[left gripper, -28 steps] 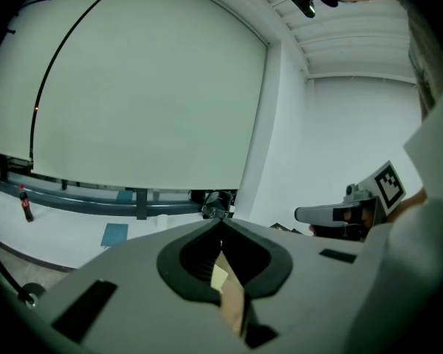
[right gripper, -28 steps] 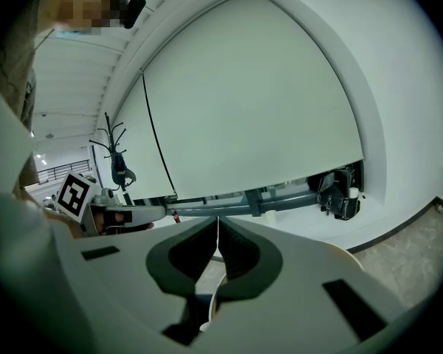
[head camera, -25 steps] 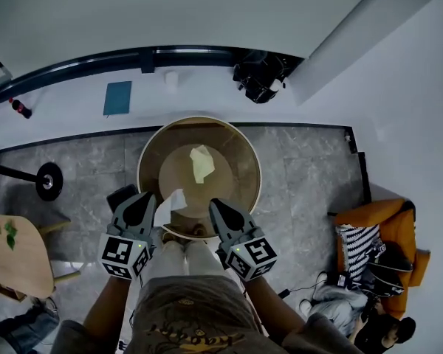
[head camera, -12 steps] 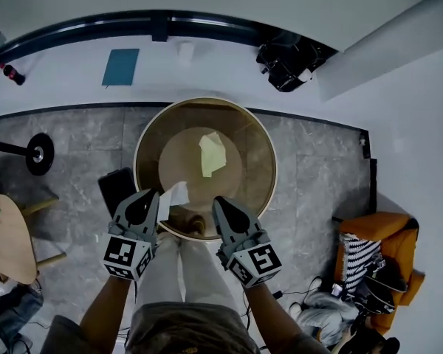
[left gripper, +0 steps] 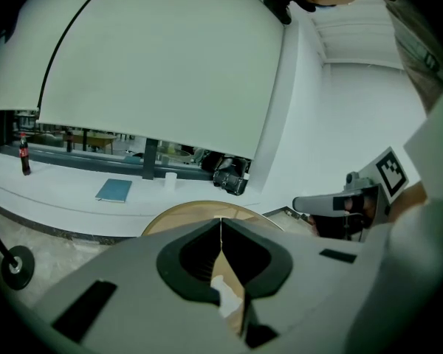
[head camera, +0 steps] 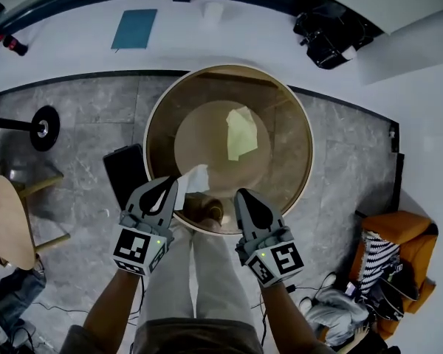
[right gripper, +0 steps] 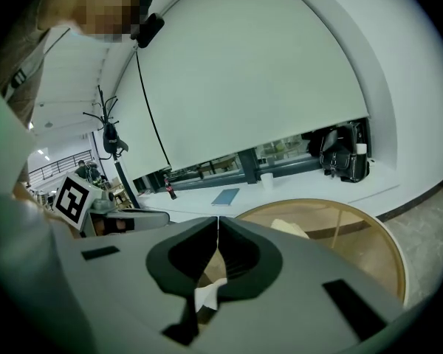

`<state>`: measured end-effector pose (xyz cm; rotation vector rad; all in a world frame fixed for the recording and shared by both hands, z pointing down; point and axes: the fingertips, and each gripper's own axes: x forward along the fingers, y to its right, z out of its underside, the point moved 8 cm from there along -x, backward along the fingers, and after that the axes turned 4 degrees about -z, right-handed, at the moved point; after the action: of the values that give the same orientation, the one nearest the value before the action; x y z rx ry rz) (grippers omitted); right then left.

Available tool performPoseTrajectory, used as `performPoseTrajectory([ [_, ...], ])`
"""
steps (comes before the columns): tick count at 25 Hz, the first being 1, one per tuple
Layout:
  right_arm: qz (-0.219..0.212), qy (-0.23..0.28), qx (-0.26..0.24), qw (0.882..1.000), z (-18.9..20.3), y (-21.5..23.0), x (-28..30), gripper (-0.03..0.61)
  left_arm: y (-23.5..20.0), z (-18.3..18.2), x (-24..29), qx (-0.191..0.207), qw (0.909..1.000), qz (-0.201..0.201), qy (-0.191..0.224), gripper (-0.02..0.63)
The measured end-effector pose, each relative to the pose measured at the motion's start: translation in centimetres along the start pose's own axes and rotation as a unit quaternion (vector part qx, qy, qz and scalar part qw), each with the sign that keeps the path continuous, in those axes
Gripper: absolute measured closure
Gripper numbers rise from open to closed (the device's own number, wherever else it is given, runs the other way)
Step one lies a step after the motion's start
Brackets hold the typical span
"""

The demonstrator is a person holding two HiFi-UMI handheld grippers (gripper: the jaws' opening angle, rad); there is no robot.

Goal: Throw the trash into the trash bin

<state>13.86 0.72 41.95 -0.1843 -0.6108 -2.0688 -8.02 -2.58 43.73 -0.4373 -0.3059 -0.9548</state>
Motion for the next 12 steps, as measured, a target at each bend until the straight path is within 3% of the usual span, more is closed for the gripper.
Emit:
performPoseTrajectory([
  [8, -0.007, -0.007, 0.005, 1.0, 1.2, -0.3, -0.1, 0.558, 0.2, 1.6, 0.4, -0.005, 0.9999, 0.002, -0.009, 0.587],
  [10, -0.006, -0.006, 0.005, 1.0, 1.2, -0.3, -0.1, 0.558, 0.3, 1.9, 0.6, -0.007, 0.9999, 0.004, -0.01, 0.545],
  [12, -0.005, -0.005, 0.005, 1.0, 1.2, -0.3, -0.2, 0.558, 0.3, 2.2, 0.8, -0.008, 0.9999, 0.002, -0.011, 0.442],
])
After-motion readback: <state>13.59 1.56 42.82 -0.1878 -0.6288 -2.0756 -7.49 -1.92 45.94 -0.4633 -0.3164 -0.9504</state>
